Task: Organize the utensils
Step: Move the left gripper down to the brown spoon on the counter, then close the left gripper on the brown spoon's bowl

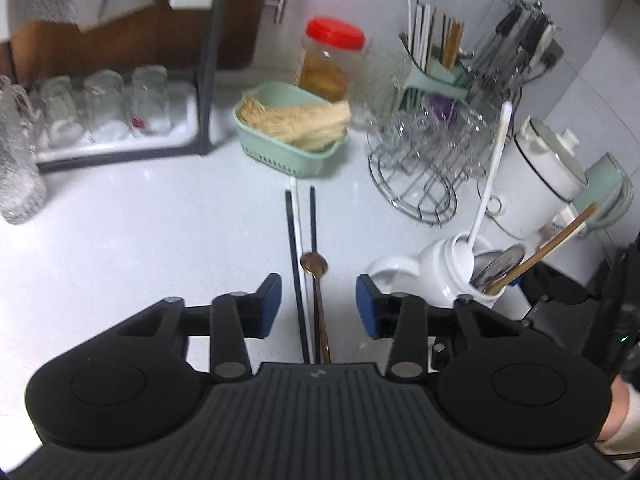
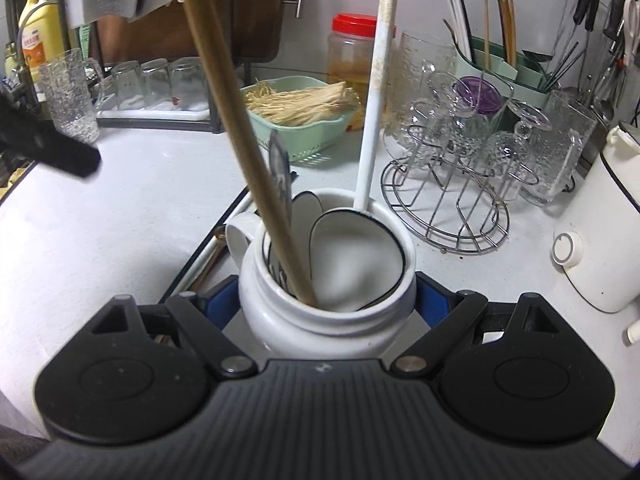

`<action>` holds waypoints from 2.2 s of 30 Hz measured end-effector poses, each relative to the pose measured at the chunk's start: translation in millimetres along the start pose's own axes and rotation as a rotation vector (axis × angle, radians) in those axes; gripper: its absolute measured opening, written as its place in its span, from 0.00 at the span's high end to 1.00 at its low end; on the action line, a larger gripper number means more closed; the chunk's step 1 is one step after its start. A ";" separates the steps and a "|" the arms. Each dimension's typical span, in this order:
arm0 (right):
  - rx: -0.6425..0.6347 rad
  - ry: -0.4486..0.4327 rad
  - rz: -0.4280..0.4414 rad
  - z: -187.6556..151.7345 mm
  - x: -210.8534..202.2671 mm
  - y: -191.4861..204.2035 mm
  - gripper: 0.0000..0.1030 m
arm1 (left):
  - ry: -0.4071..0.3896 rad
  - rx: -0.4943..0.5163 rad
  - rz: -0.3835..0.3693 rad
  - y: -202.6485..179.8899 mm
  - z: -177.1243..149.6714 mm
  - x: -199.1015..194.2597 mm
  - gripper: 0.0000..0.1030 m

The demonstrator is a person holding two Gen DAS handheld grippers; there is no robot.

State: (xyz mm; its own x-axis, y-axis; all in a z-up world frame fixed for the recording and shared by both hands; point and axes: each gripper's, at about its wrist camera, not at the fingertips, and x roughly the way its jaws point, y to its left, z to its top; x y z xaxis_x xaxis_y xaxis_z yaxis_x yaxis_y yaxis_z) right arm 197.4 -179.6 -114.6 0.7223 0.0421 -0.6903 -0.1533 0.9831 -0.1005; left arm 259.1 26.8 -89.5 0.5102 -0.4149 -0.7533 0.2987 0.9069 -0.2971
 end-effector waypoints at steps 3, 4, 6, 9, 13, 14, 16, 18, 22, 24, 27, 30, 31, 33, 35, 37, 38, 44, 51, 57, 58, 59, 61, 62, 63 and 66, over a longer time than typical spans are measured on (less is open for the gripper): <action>-0.003 -0.002 0.000 0.2 -0.2 0.5 0.11 | 0.035 0.015 0.003 0.5 -7.4 20.0 0.65; -0.004 -0.003 0.001 0.0 -0.3 0.6 0.11 | 0.050 0.015 -0.001 1.4 -10.1 27.9 0.69; -0.006 -0.004 0.001 0.0 -0.1 0.6 0.11 | 0.082 0.010 -0.001 3.2 -15.9 44.1 0.76; -0.009 -0.004 0.005 0.2 -0.1 -0.2 0.11 | 0.111 0.026 0.012 2.2 -23.2 64.8 0.81; -0.016 -0.006 0.011 -0.4 -0.7 -1.2 0.11 | 0.120 0.039 0.013 0.1 -26.1 85.8 0.81; -0.017 -0.006 0.013 -0.4 -0.8 -1.4 0.11 | 0.117 0.040 0.013 -1.3 -24.3 89.2 0.81; -0.019 -0.008 0.015 -1.1 -1.1 -2.0 0.11 | 0.105 0.041 0.005 -4.8 -18.1 95.3 0.81; -0.020 -0.009 0.018 -1.3 -1.4 -2.6 0.11 | 0.085 0.054 0.013 -9.1 -10.8 100.2 0.81; -0.024 -0.012 0.023 -1.6 -1.4 -3.6 0.11 | 0.087 0.089 0.054 -15.6 0.9 117.8 0.81; -0.025 -0.013 0.025 -1.8 -1.7 -4.0 0.11 | 0.124 0.102 0.067 -18.3 3.4 128.2 0.81; -0.026 -0.017 0.028 -2.4 -1.9 -4.1 0.11 | 0.150 0.121 0.083 -23.4 2.5 136.8 0.81; -0.029 -0.022 0.032 -2.9 -2.2 -4.5 0.11 | 0.175 0.130 0.113 -26.3 1.7 146.0 0.81; -0.031 -0.023 0.032 -3.1 -2.3 -4.4 0.11 | 0.175 0.130 0.120 -26.9 1.7 148.1 0.81; -0.033 -0.027 0.035 -4.0 -3.0 -4.4 0.11 | 0.182 0.130 0.133 -28.0 4.1 150.6 0.81; -0.034 -0.029 0.031 -4.2 -3.2 -4.6 0.11 | 0.192 0.124 0.148 -29.8 7.1 153.0 0.81; -0.026 -0.030 0.030 -4.2 -3.3 -6.4 0.11 | 0.200 0.135 0.169 -33.9 7.8 154.1 0.81; -0.024 -0.031 0.031 -4.4 -3.4 -7.1 0.11 | 0.206 0.140 0.180 -35.8 8.4 155.3 0.82; -0.017 -0.037 0.039 -4.9 -2.9 -9.1 0.11 | 0.217 0.121 0.203 -34.2 9.5 155.4 0.95; -0.017 -0.041 0.046 -4.6 -1.8 -10.2 0.11 | 0.189 0.105 0.205 -30.9 6.8 138.5 0.96; -0.019 -0.041 0.041 -3.2 -0.3 -9.3 0.11 | 0.127 0.076 0.178 -31.5 10.6 108.3 0.96; -0.020 -0.041 0.042 -3.4 -0.5 -9.5 0.11 | 0.129 0.072 0.168 -31.4 10.7 105.8 0.96; -0.020 -0.041 0.042 -3.5 -0.6 -9.6 0.11 | 0.132 0.068 0.161 -30.5 10.2 104.2 0.96; -0.022 -0.039 0.042 -2.7 -0.3 -9.4 0.11 | 0.143 0.060 0.151 -28.2 7.0 103.8 0.96; -0.024 -0.038 0.042 -2.5 -0.3 -9.2 0.11 | 0.148 0.054 0.145 -26.6 5.2 103.4 0.96; -0.025 -0.037 0.042 -2.3 -0.2 -9.2 0.11 | 0.154 0.047 0.142 -24.6 2.3 103.5 0.96; -0.027 -0.035 0.042 -2.0 -0.1 -9.0 0.11 | 0.168 0.018 0.119 -16.5 -5.5 103.3 0.96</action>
State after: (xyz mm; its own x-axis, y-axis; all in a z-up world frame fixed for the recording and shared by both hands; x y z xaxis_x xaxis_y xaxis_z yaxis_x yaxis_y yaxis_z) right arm 197.4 -188.8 -115.0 0.7380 0.0898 -0.6688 -0.2014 0.9752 -0.0913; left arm 302.4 -30.7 -165.6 0.4016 -0.2857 -0.8701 0.2596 0.9466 -0.1911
